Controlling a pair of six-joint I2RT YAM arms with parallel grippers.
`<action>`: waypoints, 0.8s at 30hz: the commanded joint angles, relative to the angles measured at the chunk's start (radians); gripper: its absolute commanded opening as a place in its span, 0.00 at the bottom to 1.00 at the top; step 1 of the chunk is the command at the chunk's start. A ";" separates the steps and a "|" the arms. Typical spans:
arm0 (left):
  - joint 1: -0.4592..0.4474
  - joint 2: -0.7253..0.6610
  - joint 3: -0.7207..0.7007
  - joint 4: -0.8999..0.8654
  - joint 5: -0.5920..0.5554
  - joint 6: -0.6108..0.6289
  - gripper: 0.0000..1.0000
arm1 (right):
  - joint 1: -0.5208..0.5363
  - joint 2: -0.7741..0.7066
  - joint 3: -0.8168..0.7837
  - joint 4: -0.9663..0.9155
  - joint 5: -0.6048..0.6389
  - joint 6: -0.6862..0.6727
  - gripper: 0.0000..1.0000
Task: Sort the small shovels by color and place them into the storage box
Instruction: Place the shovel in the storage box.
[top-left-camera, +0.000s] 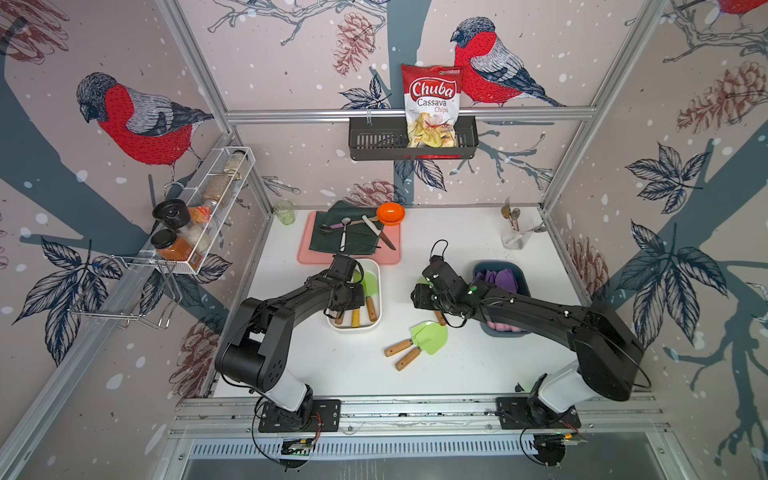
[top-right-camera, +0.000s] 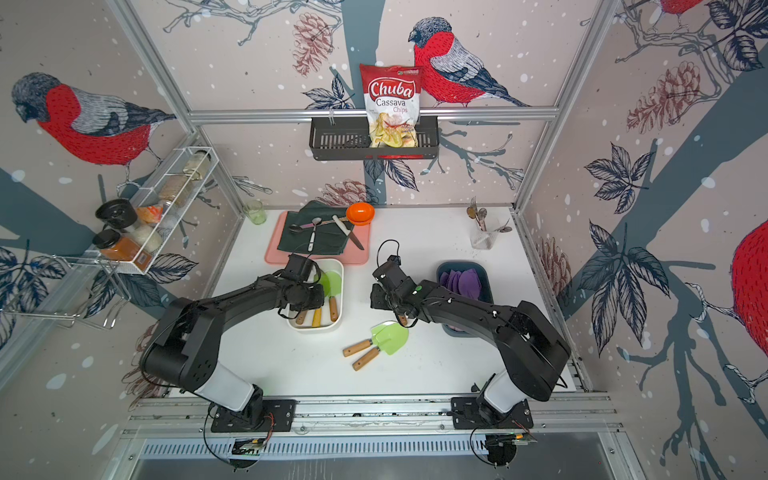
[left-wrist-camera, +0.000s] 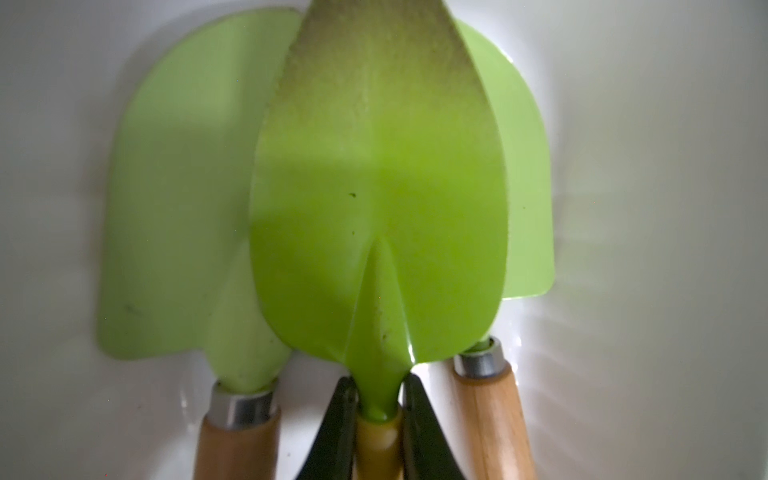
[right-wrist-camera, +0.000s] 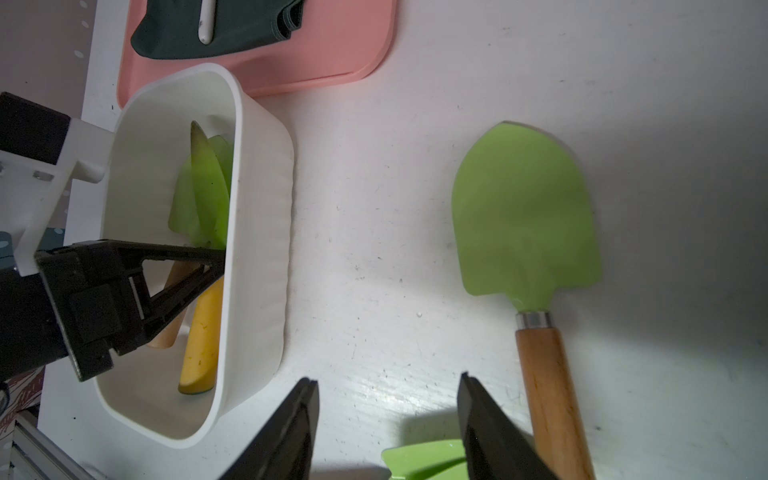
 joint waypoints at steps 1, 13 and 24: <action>0.003 0.007 0.000 0.014 0.018 -0.019 0.20 | 0.001 0.001 -0.002 0.005 0.004 0.003 0.59; 0.005 -0.012 0.003 0.008 0.019 -0.029 0.28 | 0.002 0.002 0.005 0.002 0.003 0.005 0.59; 0.006 -0.116 0.009 0.033 0.014 0.043 0.41 | -0.014 -0.006 0.029 -0.036 0.005 -0.018 0.58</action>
